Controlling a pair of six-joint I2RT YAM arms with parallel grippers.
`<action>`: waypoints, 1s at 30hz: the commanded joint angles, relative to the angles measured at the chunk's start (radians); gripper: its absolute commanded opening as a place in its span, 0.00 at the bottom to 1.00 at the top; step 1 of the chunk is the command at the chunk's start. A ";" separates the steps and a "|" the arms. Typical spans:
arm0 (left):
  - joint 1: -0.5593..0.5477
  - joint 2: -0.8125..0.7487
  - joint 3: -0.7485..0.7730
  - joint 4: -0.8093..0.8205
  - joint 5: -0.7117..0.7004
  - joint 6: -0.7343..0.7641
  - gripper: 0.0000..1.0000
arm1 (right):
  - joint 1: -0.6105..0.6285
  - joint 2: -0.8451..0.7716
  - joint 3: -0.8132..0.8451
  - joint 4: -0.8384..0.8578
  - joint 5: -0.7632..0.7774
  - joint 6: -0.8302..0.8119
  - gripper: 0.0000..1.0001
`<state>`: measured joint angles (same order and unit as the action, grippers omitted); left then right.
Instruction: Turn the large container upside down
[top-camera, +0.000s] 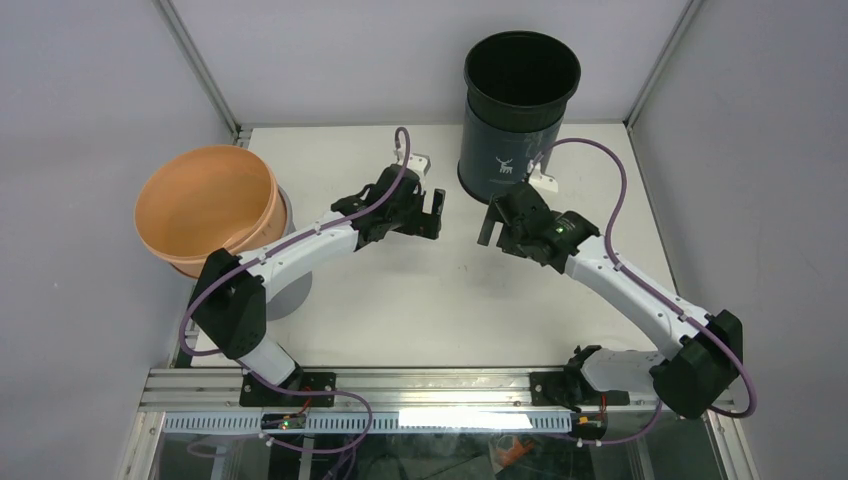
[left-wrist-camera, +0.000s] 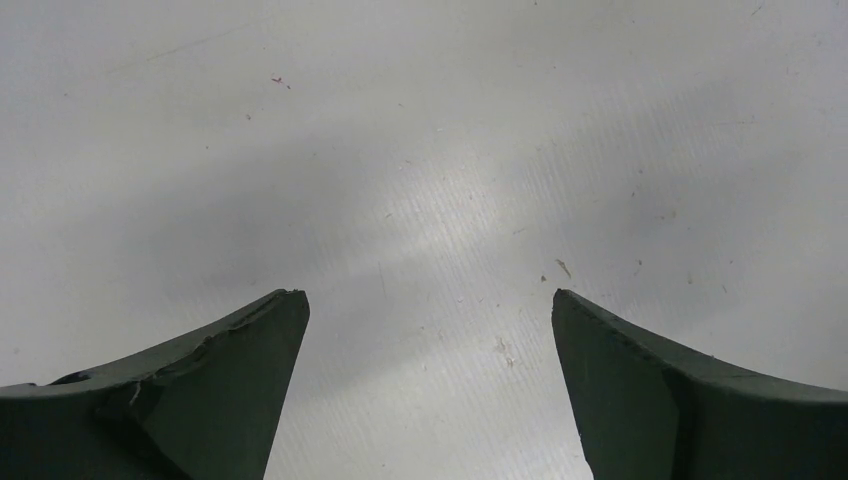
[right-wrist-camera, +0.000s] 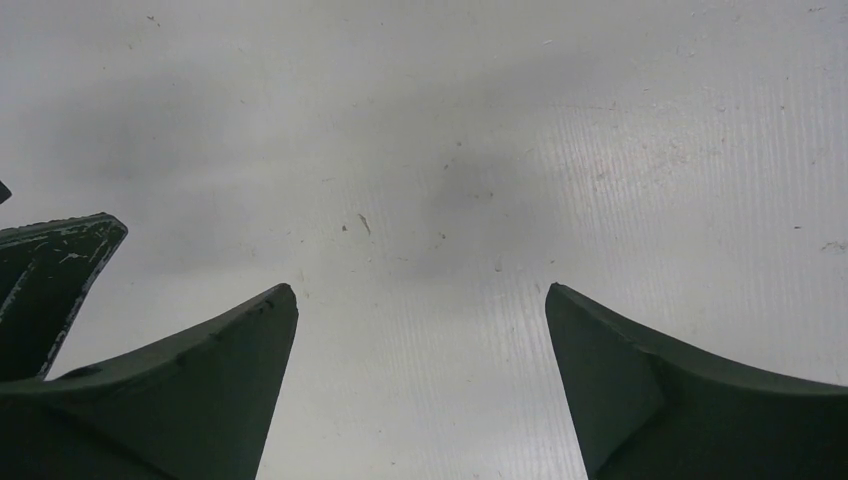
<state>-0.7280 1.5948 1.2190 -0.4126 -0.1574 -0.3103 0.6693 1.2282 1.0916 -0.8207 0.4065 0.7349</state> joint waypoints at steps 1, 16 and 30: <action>-0.012 -0.048 0.018 0.046 -0.027 -0.039 0.99 | 0.000 -0.023 -0.023 0.045 0.007 0.028 0.99; -0.199 -0.036 -0.036 0.078 0.085 0.012 0.99 | -0.001 -0.107 -0.163 0.144 -0.100 0.082 0.99; 0.021 -0.131 -0.025 0.087 0.144 -0.086 0.99 | -0.517 -0.016 0.436 0.059 -0.207 -0.083 0.99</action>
<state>-0.7326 1.5593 1.1690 -0.3737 -0.0269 -0.3676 0.2363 1.1561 1.3190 -0.7826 0.2855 0.6617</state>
